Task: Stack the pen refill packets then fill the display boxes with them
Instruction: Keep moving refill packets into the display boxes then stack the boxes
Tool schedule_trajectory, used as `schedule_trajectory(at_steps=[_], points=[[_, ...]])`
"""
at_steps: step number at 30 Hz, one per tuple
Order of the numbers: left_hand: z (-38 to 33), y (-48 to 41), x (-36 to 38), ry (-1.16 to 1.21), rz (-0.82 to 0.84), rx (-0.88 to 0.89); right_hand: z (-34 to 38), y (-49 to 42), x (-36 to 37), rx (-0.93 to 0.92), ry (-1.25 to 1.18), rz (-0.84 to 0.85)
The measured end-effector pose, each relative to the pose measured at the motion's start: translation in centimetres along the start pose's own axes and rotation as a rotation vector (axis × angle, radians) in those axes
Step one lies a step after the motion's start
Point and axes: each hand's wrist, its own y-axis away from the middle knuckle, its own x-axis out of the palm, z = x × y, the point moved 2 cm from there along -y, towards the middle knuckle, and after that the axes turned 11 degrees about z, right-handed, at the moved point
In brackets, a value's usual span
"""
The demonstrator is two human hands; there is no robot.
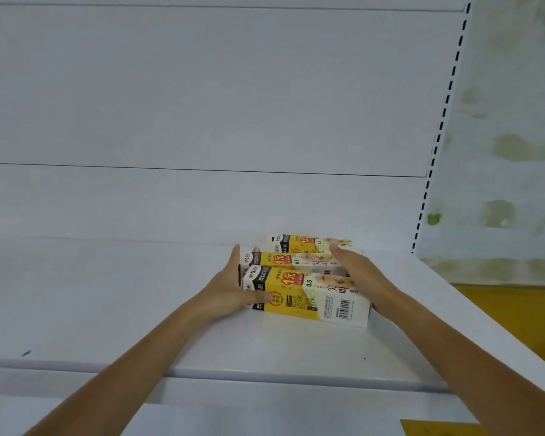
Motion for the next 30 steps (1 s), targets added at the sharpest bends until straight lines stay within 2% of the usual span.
schedule_trajectory(at_steps=[2,6,11,14,16,19,21,23,25,28,30], points=[[0.0,-0.4,0.4,0.000,0.008,0.004,-0.6,-0.6,-0.4,0.013,-0.047,-0.114],[-0.7,-1.2,1.0,-0.062,0.039,0.034,-0.8,-2.0,-1.4,0.022,-0.084,-0.234],[-0.2,-2.6,0.5,-0.134,0.020,0.027,-0.8,-3.7,-2.1,-0.038,0.087,-0.368],[0.2,-3.3,0.0,-0.176,-0.033,0.044,-0.5,-4.5,-2.5,-0.019,0.280,-0.434],[0.4,-3.4,-0.1,-0.211,-0.058,0.064,0.1,-4.8,-2.6,-0.006,0.534,-0.479],[0.6,-3.1,-0.1,-0.205,-0.103,0.094,1.5,-5.1,-2.6,-0.117,0.888,-0.527],[0.7,-3.0,-0.3,-0.186,-0.123,0.104,2.5,-5.6,-2.6,-0.221,0.881,-0.472],[0.8,-3.1,-0.3,-0.163,-0.122,0.102,2.9,-6.6,-2.4,-0.231,0.842,-0.370],[0.7,-3.1,-0.2,-0.178,-0.110,0.104,2.9,-8.2,-2.4,-0.156,0.825,-0.251],[0.7,-3.4,0.1,-0.219,-0.069,0.091,2.6,-10.8,-2.4,0.025,0.610,-0.040],[0.8,-3.5,0.1,-0.203,-0.038,0.090,2.9,-12.1,-2.4,0.094,0.586,0.068]])
